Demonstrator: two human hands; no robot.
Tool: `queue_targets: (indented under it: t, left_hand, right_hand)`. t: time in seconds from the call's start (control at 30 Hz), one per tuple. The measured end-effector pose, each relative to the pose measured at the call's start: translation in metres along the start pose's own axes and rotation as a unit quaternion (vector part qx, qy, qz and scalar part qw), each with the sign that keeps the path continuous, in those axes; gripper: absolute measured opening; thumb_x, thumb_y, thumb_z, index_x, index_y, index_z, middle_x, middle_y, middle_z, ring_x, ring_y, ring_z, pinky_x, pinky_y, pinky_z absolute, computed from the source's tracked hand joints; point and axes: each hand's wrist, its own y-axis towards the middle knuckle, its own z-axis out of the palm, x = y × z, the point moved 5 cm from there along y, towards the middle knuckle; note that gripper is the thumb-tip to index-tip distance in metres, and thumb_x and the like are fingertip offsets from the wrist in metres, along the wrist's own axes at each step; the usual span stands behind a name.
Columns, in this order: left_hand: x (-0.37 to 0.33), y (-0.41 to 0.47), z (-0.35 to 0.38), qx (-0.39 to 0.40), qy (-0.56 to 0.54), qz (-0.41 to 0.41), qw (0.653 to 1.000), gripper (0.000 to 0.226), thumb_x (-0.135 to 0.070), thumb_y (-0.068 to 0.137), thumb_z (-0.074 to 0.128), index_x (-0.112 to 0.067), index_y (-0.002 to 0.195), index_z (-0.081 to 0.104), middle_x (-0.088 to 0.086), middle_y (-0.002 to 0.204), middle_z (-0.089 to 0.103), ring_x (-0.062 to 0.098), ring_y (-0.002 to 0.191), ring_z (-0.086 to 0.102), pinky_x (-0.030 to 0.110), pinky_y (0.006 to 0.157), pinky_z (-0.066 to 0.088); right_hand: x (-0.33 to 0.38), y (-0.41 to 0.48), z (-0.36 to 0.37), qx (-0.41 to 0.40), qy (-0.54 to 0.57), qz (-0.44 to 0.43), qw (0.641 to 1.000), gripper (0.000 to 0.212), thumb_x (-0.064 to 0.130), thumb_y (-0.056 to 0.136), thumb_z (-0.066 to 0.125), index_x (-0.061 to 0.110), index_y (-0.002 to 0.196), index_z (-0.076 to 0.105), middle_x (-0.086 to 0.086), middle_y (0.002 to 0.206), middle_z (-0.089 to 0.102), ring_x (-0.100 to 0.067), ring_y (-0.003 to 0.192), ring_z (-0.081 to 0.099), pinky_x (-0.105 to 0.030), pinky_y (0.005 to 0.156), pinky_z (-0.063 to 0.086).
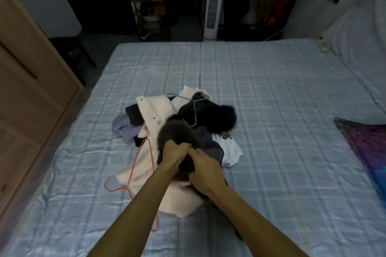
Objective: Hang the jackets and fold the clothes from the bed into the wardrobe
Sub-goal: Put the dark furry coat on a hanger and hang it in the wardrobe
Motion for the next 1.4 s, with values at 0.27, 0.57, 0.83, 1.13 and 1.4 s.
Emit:
queue_targets:
  t: [0.27,0.57,0.83,1.13,1.4]
  left_hand:
    - [-0.052,-0.04,-0.028,0.016,0.005,0.112,0.994,0.043,0.003,0.084,0.04,0.0,0.126,0.052,0.02,0.118,0.059,0.034,0.108,0.056,0.043,0.093,0.049]
    - [-0.133,-0.099,-0.086,0.04,0.03,0.204,0.978,0.022,-0.002,0.082,0.046,-0.009,0.097,0.061,0.007,0.076,0.063,0.021,0.071,0.061,0.028,0.061,0.047]
    - [-0.179,-0.134,-0.148,0.046,0.064,0.31,0.947,0.018,-0.015,0.069,0.058,-0.015,0.084,0.069,0.01,0.085,0.071,0.024,0.084,0.067,0.04,0.081,0.055]
    - [-0.183,-0.145,-0.16,0.038,-0.116,0.296,0.948,0.019,0.003,0.071,0.057,-0.008,0.08,0.069,0.008,0.074,0.069,0.018,0.071,0.065,0.029,0.067,0.052]
    - [-0.204,-0.161,-0.169,0.075,-0.115,0.345,0.928,0.026,0.007,0.069,0.054,0.002,0.088,0.072,0.013,0.082,0.071,0.019,0.073,0.066,0.026,0.066,0.051]
  right_hand:
    - [0.023,-0.015,-0.062,-0.081,0.102,-0.033,0.991,0.028,0.038,0.09,0.056,0.025,0.116,0.057,0.004,0.11,0.059,-0.013,0.096,0.058,-0.031,0.085,0.048]
    - [0.093,0.018,-0.13,-0.124,-0.14,-0.254,0.949,0.101,0.031,0.075,0.074,0.038,0.149,0.006,-0.009,0.155,0.015,-0.03,0.139,0.025,-0.041,0.108,0.031]
    - [0.163,0.044,-0.164,-0.193,0.001,-0.279,0.941,0.068,0.016,0.079,0.068,0.026,0.14,0.04,-0.007,0.118,0.062,-0.026,0.099,0.059,-0.034,0.083,0.047]
    - [0.178,0.05,-0.166,-0.104,0.084,-0.279,0.951,0.043,0.019,0.079,0.064,0.019,0.119,0.049,0.008,0.114,0.049,-0.008,0.101,0.052,-0.027,0.084,0.047]
    - [0.201,0.033,-0.165,-0.086,0.109,-0.218,0.966,0.042,0.028,0.084,0.061,0.027,0.123,0.047,0.01,0.107,0.059,-0.006,0.094,0.056,-0.026,0.079,0.048]
